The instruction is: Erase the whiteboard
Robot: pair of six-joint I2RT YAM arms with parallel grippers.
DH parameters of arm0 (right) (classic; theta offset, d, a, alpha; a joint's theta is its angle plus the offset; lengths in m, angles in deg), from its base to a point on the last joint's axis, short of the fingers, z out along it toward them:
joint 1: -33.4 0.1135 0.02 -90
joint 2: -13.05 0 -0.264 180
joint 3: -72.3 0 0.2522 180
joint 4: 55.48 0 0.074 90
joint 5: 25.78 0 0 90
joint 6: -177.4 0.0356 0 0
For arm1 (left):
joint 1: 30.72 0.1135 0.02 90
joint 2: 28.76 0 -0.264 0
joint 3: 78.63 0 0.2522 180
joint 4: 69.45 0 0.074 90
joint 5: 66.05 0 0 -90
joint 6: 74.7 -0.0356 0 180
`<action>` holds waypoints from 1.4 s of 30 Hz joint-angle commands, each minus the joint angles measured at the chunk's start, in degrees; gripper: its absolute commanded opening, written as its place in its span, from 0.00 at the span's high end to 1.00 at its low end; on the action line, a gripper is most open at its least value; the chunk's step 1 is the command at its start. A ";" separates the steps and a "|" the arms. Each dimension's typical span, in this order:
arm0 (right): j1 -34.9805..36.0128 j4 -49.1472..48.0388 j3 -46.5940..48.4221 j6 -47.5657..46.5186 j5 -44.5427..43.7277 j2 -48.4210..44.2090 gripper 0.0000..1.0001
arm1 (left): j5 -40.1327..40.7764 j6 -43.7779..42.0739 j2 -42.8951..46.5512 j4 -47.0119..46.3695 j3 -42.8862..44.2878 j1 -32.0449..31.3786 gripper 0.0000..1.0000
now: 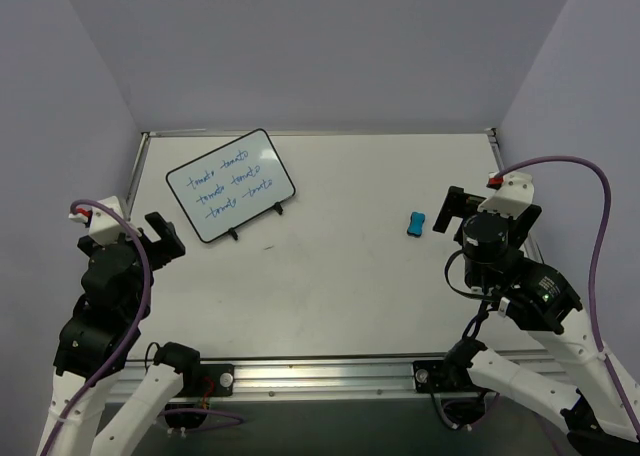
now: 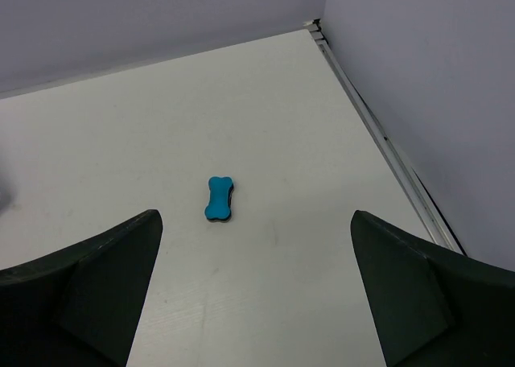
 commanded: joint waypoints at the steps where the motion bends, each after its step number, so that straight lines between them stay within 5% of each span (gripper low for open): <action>1: 0.05 -1.82 0.18 -0.94 -2.95 0.24 0.00 | -1.15 -0.70 -0.24 -3.13 0.30 0.54 0.06; 13: 0.05 -8.67 -2.45 -2.52 5.38 -3.09 0.00 | -1.68 2.63 -2.87 -6.02 2.75 1.07 0.06; 17: 0.05 -12.81 -3.25 -4.98 11.80 -5.20 0.00 | -4.58 2.20 -19.06 -6.12 11.43 1.25 0.06; 19: 0.05 -14.48 -3.34 -5.77 15.13 -5.73 0.00 | -12.01 3.07 -26.74 -7.42 19.06 4.82 0.06; 21: 0.05 -15.53 -3.43 -6.13 16.99 -5.73 0.00 | -31.61 5.52 -33.79 -13.99 20.86 10.27 0.06; 23: 0.05 -15.89 -3.34 -6.92 19.10 -5.56 0.00 | -38.30 8.52 -38.35 -23.94 21.38 15.98 0.06; 28: 0.14 -13.51 -2.02 -7.27 21.92 -5.64 0.00 | -53.84 6.60 -49.44 -23.43 29.65 29.17 0.06; 36: 0.14 -16.77 -4.75 -8.59 30.78 -6.18 0.00 | -61.35 -0.35 -57.35 -28.09 25.00 40.43 0.06; 38: 0.14 -16.86 -4.48 -8.59 32.46 -5.47 0.00 | -67.64 3.06 -59.72 -35.87 21.68 43.07 0.06; 39: 0.14 -17.38 -4.57 -8.59 34.29 -4.86 0.00 | -77.61 5.42 -60.35 -40.96 19.57 44.48 0.06; 40: 0.14 -17.64 -4.66 -8.41 35.27 -4.77 0.00 | -81.53 9.88 -60.79 -52.67 15.19 46.32 0.06; 42: 0.14 -18.08 -4.75 -8.41 37.90 -4.24 0.00 | -86.03 10.28 -62.81 -57.25 13.05 47.04 0.06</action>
